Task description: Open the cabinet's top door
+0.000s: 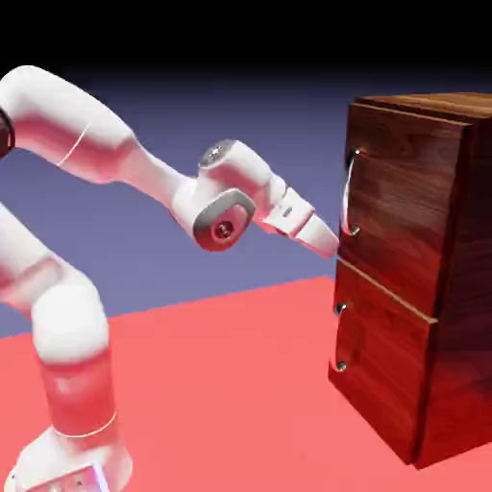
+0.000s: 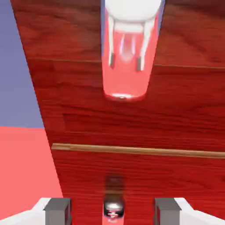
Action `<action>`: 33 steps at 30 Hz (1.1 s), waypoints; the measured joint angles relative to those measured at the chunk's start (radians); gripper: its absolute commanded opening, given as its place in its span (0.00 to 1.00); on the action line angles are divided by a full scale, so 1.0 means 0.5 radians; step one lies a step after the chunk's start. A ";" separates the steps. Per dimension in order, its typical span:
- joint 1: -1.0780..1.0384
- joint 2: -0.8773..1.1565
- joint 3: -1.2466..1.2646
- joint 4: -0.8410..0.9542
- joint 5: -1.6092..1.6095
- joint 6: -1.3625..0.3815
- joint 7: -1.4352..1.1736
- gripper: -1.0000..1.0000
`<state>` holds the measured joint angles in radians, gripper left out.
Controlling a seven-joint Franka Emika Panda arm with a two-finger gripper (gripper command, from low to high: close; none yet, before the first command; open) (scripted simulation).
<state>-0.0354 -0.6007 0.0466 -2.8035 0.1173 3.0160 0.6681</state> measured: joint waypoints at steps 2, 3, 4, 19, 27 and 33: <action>-0.070 -0.045 0.069 0.010 0.174 -0.031 -0.108 0.50; -0.105 -0.068 0.104 0.014 0.261 -0.047 -0.162 0.50; -0.141 -0.091 0.138 0.019 0.348 -0.062 -0.216 0.50; -0.668 -0.432 0.657 0.091 1.653 -0.296 -1.027 0.50; -0.949 -0.614 0.933 0.129 2.349 -0.420 -1.459 0.50; -1.160 -0.750 1.141 0.158 2.871 -0.513 -1.784 0.50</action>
<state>-0.6156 -0.9758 0.6170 -2.7246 1.5527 2.7594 -0.2237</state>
